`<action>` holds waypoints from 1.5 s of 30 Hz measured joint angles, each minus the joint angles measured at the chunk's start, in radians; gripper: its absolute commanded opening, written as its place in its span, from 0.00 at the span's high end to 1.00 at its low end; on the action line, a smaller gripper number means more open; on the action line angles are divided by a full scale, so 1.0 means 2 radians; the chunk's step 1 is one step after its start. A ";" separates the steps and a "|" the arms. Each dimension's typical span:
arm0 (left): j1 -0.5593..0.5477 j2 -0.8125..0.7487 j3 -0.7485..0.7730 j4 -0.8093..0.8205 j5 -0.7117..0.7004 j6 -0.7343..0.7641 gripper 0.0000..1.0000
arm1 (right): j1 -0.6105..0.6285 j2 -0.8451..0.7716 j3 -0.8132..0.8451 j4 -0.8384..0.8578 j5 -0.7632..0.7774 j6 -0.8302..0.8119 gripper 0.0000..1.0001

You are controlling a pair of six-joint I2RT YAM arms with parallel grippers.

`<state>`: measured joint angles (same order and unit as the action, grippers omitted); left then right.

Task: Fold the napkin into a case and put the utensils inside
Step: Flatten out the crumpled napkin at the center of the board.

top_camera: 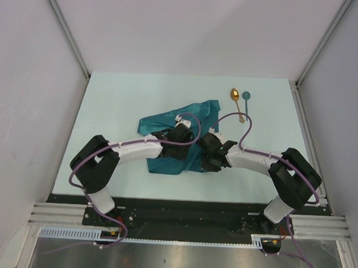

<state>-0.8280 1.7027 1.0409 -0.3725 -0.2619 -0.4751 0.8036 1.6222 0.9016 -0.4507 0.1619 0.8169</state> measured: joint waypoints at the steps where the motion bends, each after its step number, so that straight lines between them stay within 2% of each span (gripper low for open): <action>1: 0.000 0.002 -0.001 0.002 0.000 0.002 0.45 | 0.001 0.000 0.000 0.000 0.003 0.001 0.70; 10: 0.000 0.029 -0.004 0.013 -0.011 0.007 0.58 | 0.002 -0.002 -0.005 0.001 0.017 0.006 0.85; 15: 0.002 0.033 -0.004 0.017 -0.014 0.008 0.74 | 0.001 -0.009 -0.015 0.008 0.020 0.008 0.99; 19: 0.007 0.033 -0.005 0.018 -0.016 0.012 0.86 | -0.007 -0.023 -0.033 0.028 0.014 0.008 1.00; 20: 0.009 0.033 -0.006 0.019 -0.017 0.014 0.96 | -0.010 -0.027 -0.040 0.034 0.012 0.008 1.00; 21: 0.011 0.032 -0.006 0.021 -0.017 0.016 1.00 | -0.015 -0.033 -0.048 0.041 0.010 0.008 1.00; 28: 0.021 -0.002 -0.014 0.017 -0.025 0.020 1.00 | -0.080 -0.098 -0.112 0.062 0.003 -0.016 1.00; 33: 0.038 -0.090 -0.047 0.001 -0.049 0.006 1.00 | -0.131 -0.152 -0.147 0.037 0.005 -0.046 1.00; 37: 0.079 -0.187 -0.103 -0.003 -0.064 -0.025 1.00 | -0.142 -0.183 -0.157 0.018 0.001 -0.067 1.00; 38: 0.090 -0.210 -0.120 0.003 -0.059 -0.027 0.99 | -0.142 -0.189 -0.158 0.017 -0.002 -0.070 1.00; 39: 0.101 -0.229 -0.136 0.008 -0.045 -0.028 0.93 | -0.141 -0.195 -0.158 0.017 -0.008 -0.073 1.00; 40: 0.108 -0.241 -0.146 0.012 -0.029 -0.028 0.75 | -0.140 -0.199 -0.158 0.017 -0.013 -0.077 1.00; 42: 0.112 -0.236 -0.148 0.024 0.012 -0.023 0.57 | -0.138 -0.202 -0.158 0.017 -0.021 -0.082 1.00; 43: 0.108 -0.223 -0.144 0.028 0.030 -0.023 0.36 | -0.138 -0.202 -0.158 0.017 -0.025 -0.083 1.00; 44: 0.103 -0.208 -0.137 0.032 0.045 -0.019 0.28 | -0.137 -0.202 -0.158 0.017 -0.028 -0.084 1.00; 45: 0.097 -0.190 -0.128 0.036 0.057 -0.013 0.25 | -0.137 -0.202 -0.158 0.017 -0.031 -0.084 1.00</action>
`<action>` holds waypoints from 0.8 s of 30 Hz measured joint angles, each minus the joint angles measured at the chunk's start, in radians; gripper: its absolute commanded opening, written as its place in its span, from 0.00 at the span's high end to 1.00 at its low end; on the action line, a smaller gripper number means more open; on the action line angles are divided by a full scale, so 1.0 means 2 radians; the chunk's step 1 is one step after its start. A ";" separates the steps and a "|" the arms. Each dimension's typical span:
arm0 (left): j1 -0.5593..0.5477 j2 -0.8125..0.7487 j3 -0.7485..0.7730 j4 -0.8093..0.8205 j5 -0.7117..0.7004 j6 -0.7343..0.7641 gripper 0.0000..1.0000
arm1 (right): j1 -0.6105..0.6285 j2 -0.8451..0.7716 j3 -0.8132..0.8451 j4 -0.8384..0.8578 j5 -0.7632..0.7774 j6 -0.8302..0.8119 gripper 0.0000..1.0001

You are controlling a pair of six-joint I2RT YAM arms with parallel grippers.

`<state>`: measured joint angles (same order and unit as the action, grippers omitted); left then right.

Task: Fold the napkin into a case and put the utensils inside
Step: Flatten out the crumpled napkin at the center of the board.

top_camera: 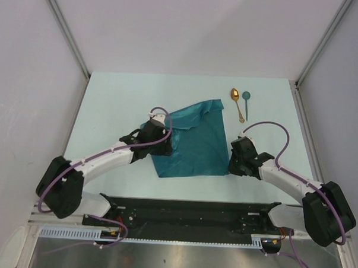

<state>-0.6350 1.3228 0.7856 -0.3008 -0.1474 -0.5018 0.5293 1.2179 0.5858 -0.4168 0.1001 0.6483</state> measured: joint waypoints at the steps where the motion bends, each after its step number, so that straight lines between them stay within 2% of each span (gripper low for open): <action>1: -0.008 0.014 0.009 0.002 0.007 0.003 0.24 | 0.000 -0.001 0.000 0.000 -0.003 -0.001 1.00; 7: -0.062 0.114 0.088 0.002 0.005 0.008 0.31 | 0.000 -0.014 0.000 -0.001 -0.014 -0.007 1.00; 11: -0.072 0.159 0.116 -0.006 -0.021 0.012 0.38 | -0.005 -0.025 -0.002 -0.001 -0.018 -0.011 1.00; 14: -0.071 0.187 0.131 -0.018 -0.031 0.012 0.38 | -0.012 -0.034 -0.009 -0.005 -0.019 -0.016 1.00; 19: -0.076 0.206 0.136 -0.031 -0.027 0.012 0.30 | -0.023 -0.049 -0.014 -0.010 -0.020 -0.022 1.00; 23: -0.094 0.206 0.136 -0.031 -0.025 0.010 0.35 | -0.027 -0.049 -0.016 -0.010 -0.028 -0.025 1.00; 24: -0.096 0.206 0.136 -0.031 -0.025 0.010 0.40 | -0.028 -0.049 -0.016 -0.010 -0.029 -0.026 1.00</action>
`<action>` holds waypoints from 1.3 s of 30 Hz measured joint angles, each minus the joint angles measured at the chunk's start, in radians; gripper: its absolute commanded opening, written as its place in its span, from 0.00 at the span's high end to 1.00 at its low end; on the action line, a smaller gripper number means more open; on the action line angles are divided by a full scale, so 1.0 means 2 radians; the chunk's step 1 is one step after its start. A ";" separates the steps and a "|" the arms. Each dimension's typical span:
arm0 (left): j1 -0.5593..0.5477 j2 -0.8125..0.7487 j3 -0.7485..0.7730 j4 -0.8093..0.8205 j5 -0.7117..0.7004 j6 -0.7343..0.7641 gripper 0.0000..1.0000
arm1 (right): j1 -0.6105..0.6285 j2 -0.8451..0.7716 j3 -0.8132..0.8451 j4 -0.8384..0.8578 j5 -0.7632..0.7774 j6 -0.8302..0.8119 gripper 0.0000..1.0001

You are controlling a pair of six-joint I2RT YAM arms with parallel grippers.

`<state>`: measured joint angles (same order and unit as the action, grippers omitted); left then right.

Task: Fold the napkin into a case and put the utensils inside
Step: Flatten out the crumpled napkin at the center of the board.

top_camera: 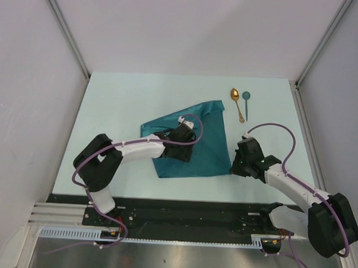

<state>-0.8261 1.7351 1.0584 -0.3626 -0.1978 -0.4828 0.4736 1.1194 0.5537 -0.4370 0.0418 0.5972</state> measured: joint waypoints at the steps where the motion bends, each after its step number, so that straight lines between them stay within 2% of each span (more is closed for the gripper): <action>1: -0.003 0.001 0.000 0.000 0.000 -0.002 0.42 | 0.000 0.000 0.000 0.000 -0.002 0.000 1.00; 2: -0.004 0.002 0.000 0.000 0.000 -0.003 0.43 | 0.000 0.000 0.000 0.000 -0.003 -0.002 1.00; 4: -0.005 0.009 0.000 0.001 0.000 -0.005 0.50 | -0.001 0.000 0.000 0.000 -0.003 -0.003 1.00; 8: -0.005 0.024 0.002 0.003 -0.002 -0.008 0.53 | -0.004 -0.006 -0.002 0.000 -0.006 -0.004 1.00; 12: -0.005 0.027 0.001 0.011 -0.004 -0.007 0.78 | -0.006 -0.011 -0.005 0.000 -0.010 -0.004 1.00; 14: -0.004 0.027 0.000 0.016 -0.008 -0.008 0.83 | -0.006 -0.011 -0.005 0.000 -0.011 -0.004 1.00; 15: -0.004 0.027 -0.001 0.019 -0.010 -0.008 0.92 | -0.007 -0.011 -0.005 0.000 -0.011 -0.004 1.00; 17: -0.004 0.019 -0.010 0.026 -0.017 -0.012 1.00 | -0.009 -0.011 -0.005 0.000 -0.012 -0.006 1.00; 20: -0.003 -0.011 -0.029 0.024 -0.033 -0.012 1.00 | -0.017 -0.013 -0.004 -0.003 -0.010 -0.012 1.00; 25: -0.002 -0.133 -0.054 0.003 -0.062 -0.013 1.00 | -0.025 -0.017 0.027 -0.015 0.002 -0.029 1.00; 33: 0.011 -0.423 -0.079 0.005 -0.117 -0.011 1.00 | -0.027 -0.098 0.146 -0.015 0.013 -0.086 1.00; 36: 0.013 -0.503 -0.048 0.005 -0.136 0.007 1.00 | -0.027 -0.136 0.204 -0.013 0.011 -0.113 1.00; 39: 0.013 -0.550 0.020 0.011 -0.141 0.036 1.00 | -0.028 -0.162 0.289 -0.014 0.004 -0.138 1.00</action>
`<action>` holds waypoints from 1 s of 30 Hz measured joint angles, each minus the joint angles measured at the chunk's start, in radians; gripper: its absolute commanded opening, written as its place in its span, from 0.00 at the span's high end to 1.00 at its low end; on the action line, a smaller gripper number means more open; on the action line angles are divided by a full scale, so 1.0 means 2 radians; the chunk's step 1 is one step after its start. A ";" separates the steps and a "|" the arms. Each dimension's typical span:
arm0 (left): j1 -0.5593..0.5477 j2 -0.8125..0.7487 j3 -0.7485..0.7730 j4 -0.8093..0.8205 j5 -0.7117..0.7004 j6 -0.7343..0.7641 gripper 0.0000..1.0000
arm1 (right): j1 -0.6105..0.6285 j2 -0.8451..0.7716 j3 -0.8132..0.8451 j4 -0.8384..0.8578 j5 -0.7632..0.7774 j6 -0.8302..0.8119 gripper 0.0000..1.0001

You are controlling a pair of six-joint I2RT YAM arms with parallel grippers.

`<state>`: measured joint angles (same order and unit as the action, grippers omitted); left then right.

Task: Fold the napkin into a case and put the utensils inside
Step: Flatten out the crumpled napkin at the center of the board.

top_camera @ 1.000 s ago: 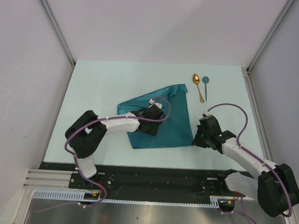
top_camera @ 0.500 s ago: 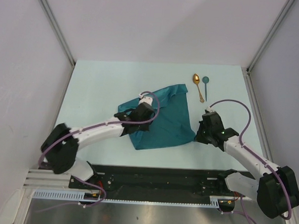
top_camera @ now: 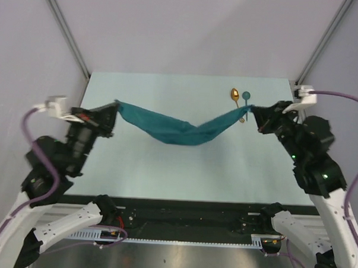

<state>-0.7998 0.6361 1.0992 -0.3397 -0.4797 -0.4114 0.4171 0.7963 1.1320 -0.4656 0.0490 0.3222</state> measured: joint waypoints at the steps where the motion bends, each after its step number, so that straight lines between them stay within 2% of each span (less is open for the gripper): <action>1: 0.000 -0.008 0.020 0.007 0.001 0.007 1.00 | 0.000 -0.006 0.031 0.001 -0.006 -0.007 1.00; 5: 0.000 -0.035 0.097 0.037 0.020 0.040 1.00 | 0.000 -0.023 0.126 0.003 -0.035 -0.031 1.00; 9: 0.000 -0.044 0.149 0.056 0.052 0.063 1.00 | 0.000 -0.045 0.183 0.003 -0.056 -0.037 1.00; 13: 0.000 -0.036 0.169 0.065 0.068 0.071 1.00 | 0.000 -0.049 0.195 0.017 -0.059 -0.035 1.00; 16: 0.000 -0.008 0.170 0.071 0.045 0.076 1.00 | 0.000 -0.023 0.188 0.020 -0.044 -0.032 1.00; 20: 0.008 0.081 0.173 0.072 -0.052 0.074 1.00 | -0.003 0.059 0.169 0.044 -0.017 -0.028 1.00; 22: 0.049 0.147 0.173 0.063 -0.071 0.056 1.00 | -0.013 0.124 0.155 0.068 -0.014 -0.023 1.00; 27: 0.185 0.318 0.147 0.073 -0.043 -0.006 1.00 | -0.055 0.314 0.143 0.125 -0.024 -0.003 1.00; 30: 0.236 0.419 0.114 0.098 -0.006 -0.021 1.00 | -0.072 0.430 0.145 0.149 -0.036 0.001 1.00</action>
<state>-0.3283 1.4738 1.3273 -0.1436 -0.4923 -0.4530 0.2722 1.6573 1.4227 -0.1669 -0.0223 0.3248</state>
